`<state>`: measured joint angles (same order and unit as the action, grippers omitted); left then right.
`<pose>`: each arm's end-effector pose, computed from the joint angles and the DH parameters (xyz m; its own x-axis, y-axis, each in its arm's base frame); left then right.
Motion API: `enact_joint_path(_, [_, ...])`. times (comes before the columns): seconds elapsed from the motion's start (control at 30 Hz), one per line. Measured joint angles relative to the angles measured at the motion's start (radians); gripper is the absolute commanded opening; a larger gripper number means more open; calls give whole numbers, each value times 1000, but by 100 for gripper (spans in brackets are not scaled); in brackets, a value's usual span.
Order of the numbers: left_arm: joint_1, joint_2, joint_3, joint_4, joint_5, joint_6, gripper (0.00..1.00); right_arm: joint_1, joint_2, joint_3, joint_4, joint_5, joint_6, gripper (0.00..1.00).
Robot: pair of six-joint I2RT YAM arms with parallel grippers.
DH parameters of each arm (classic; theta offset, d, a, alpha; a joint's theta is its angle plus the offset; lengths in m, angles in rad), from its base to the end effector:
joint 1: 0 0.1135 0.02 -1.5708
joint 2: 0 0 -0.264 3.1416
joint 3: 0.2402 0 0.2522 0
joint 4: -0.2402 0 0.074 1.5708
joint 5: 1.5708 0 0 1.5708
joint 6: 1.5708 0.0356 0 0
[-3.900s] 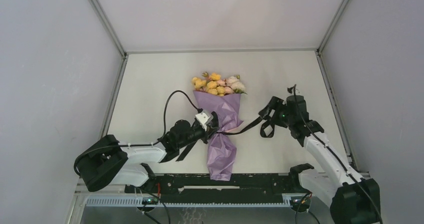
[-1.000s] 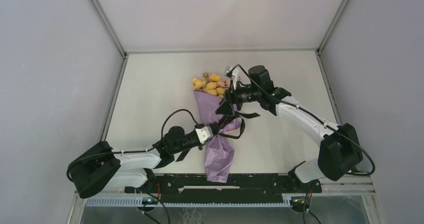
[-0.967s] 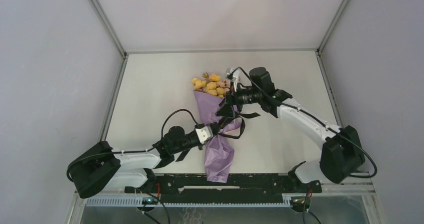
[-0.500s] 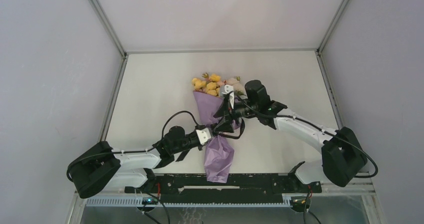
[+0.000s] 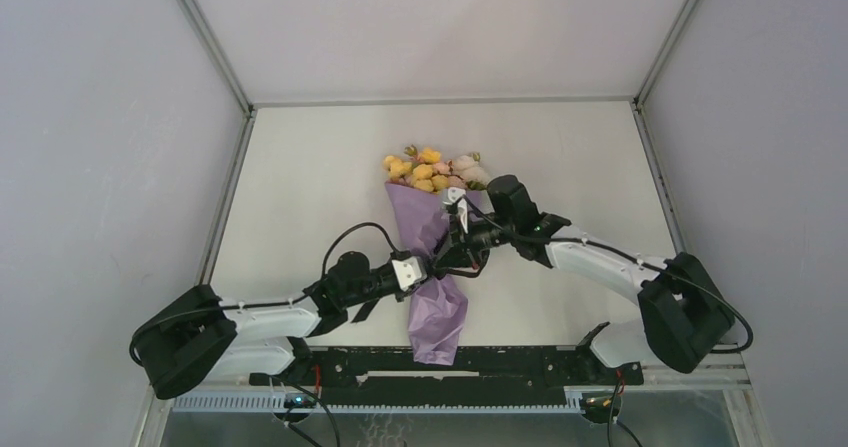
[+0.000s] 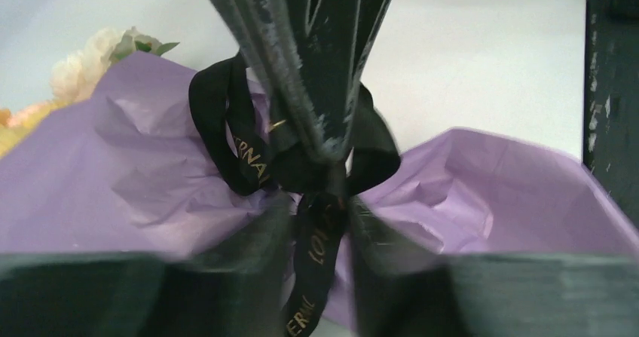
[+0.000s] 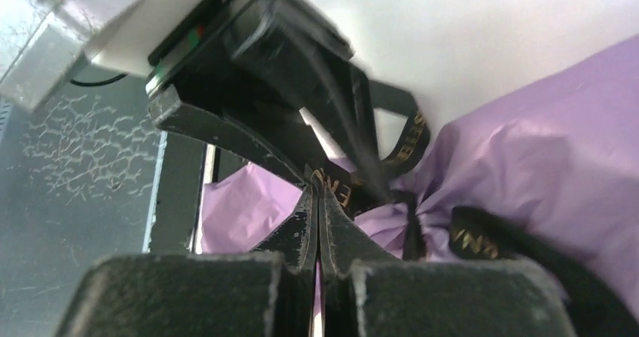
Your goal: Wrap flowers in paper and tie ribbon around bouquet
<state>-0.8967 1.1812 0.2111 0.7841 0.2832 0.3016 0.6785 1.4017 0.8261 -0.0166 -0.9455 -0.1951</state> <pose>0.1258 -0.1734 0.1695 0.1635 0.2523 -0.9537 0.9143 0.3245 0.2426 0.2095 0.2060 0.2378 -0.2536 -0.3502 -0.9017 -0.9584 -0.0351 0.2831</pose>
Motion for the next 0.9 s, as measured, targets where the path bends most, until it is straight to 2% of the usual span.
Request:
enact_joint_path(0.07, [0,-19,3,-34,12,6,70,2,-45,-57,11,11,19,0])
enact_joint_path(0.1, [0,-34,6,-60,21,11,74,3,-66,-82,17,18,29,0])
enact_joint_path(0.23, [30,-79,93,-278,117,48,81,22,-176,-212,85,78,89,0])
enact_joint_path(0.33, [97,-79,247,-519,254,70,77,43,-243,-305,150,129,136,0])
enact_joint_path(0.43, [145,-48,393,-675,374,58,59,60,-288,-401,237,188,189,0])
enact_joint_path(0.53, [158,13,486,-694,404,-31,40,64,-305,-462,289,230,229,0])
enact_joint_path(0.67, [146,140,539,-639,277,-169,41,60,-336,-502,337,264,269,0])
enact_joint_path(0.9, [120,325,592,-630,-5,-238,42,29,-369,-517,371,253,295,0])
